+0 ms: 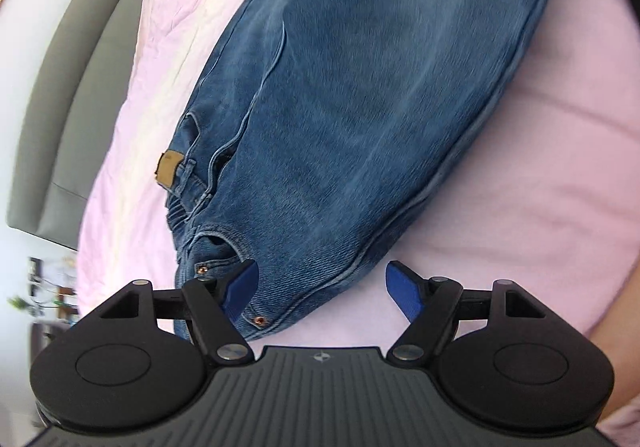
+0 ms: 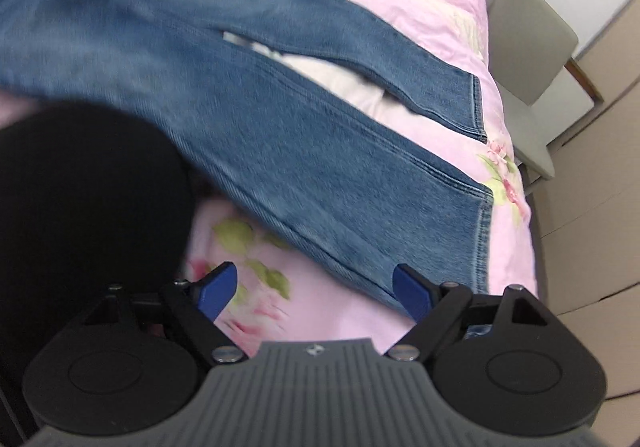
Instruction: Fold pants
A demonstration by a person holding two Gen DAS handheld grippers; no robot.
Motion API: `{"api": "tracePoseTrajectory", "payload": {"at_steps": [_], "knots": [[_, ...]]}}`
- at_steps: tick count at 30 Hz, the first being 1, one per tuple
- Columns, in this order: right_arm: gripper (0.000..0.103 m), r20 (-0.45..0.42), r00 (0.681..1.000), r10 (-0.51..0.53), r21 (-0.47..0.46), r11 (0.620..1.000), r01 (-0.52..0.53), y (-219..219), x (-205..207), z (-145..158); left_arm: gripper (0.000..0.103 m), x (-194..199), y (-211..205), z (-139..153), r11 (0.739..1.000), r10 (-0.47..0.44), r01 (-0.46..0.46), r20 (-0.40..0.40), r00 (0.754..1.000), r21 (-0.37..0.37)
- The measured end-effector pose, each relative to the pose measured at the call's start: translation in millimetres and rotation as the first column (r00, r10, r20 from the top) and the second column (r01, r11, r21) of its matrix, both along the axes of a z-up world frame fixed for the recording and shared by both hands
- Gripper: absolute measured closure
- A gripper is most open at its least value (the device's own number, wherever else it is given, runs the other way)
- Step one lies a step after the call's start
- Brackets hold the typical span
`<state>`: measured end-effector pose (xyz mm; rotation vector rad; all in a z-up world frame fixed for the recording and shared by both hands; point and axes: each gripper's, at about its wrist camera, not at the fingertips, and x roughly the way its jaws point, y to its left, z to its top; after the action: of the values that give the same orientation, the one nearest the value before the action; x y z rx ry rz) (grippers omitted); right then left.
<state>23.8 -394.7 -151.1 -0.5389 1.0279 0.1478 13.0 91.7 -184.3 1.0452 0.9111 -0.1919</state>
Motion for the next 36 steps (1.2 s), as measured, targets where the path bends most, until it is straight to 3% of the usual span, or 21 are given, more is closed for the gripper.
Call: {"api": "tracePoseTrajectory", "payload": {"at_steps": [4, 6, 8, 10, 12, 13, 15, 17, 18, 21, 28, 32, 36], "knots": [[0.023, 0.009, 1.0, 0.027, -0.04, 0.999, -0.026, -4.2, -0.6, -12.8, 0.017, 11.6, 5.1, -11.1, 0.998, 0.024, -0.025, 0.03, 0.999, 0.05], [0.034, 0.025, 0.998, 0.051, -0.084, 0.995, -0.049, -2.3, -1.0, -18.4, 0.017, 16.3, 7.9, -12.2, 0.997, 0.044, -0.048, 0.054, 0.998, 0.061], [0.036, 0.057, 0.995, 0.081, -0.116, 0.991, -0.073, 0.1, -2.3, -20.1, 0.018, 21.6, 9.3, -10.7, 0.995, 0.072, -0.077, 0.071, 0.995, 0.059], [0.05, 0.072, 0.992, 0.1, -0.129, 0.988, -0.09, 1.0, -0.8, -20.0, 0.025, 21.6, 9.2, -9.8, 0.995, 0.082, -0.086, 0.082, 0.993, 0.048], [0.079, 0.091, 0.991, 0.096, -0.15, 0.985, -0.081, 1.9, 2.3, -18.4, 0.052, 16.5, 6.3, -5.9, 0.996, 0.077, -0.08, 0.097, 0.992, 0.029], [0.085, 0.1, 0.991, 0.086, -0.149, 0.986, -0.071, 1.2, 3.6, -15.8, 0.054, 13.8, 5.0, -2.9, 0.997, 0.078, -0.08, 0.112, 0.991, 0.019], [0.089, 0.134, 0.989, 0.058, -0.13, 0.991, -0.04, -0.5, 7.0, -5.9, 0.058, 10.4, 4.0, 5.4, 0.996, 0.093, -0.094, 0.16, 0.983, 0.002], [0.091, 0.174, 0.984, 0.043, -0.119, 0.993, -0.022, 0.1, 8.7, 6.8, 0.063, 13.2, 6.9, 22.5, 0.99, 0.135, -0.124, 0.187, 0.973, -0.067], [0.091, 0.194, 0.98, 0.042, -0.124, 0.992, -0.018, 1.9, 9.8, 13.4, 0.071, 18.6, 9.5, 33.3, 0.984, 0.163, -0.145, 0.198, 0.967, -0.103], [0.095, 0.268, 0.963, 0.018, -0.148, 0.989, 0.023, 7.2, 17.3, 38.0, 0.072, 31.3, 13.9, 66.1, 0.963, 0.227, -0.186, 0.217, 0.949, -0.196], [0.1, 0.405, 0.91, -0.086, -0.061, 0.991, 0.12, -0.6, 42.6, 118.4, 0.076, 58.2, 23.1, 146.8, 0.907, 0.335, -0.228, 0.28, 0.9, -0.354], [0.101, 0.423, 0.899, -0.112, -0.03, 0.99, 0.137, -5.5, 73.7, 145.3, 0.076, 89.4, 23.1, 159.1, 0.911, 0.333, -0.23, 0.283, 0.9, -0.341], [0.101, 0.4, 0.911, -0.099, -0.073, 0.988, 0.14, -2.5, 129.4, 136.5, 0.077, 121.9, 19.4, 154.9, 0.908, 0.353, -0.263, 0.258, 0.899, -0.326]]}}
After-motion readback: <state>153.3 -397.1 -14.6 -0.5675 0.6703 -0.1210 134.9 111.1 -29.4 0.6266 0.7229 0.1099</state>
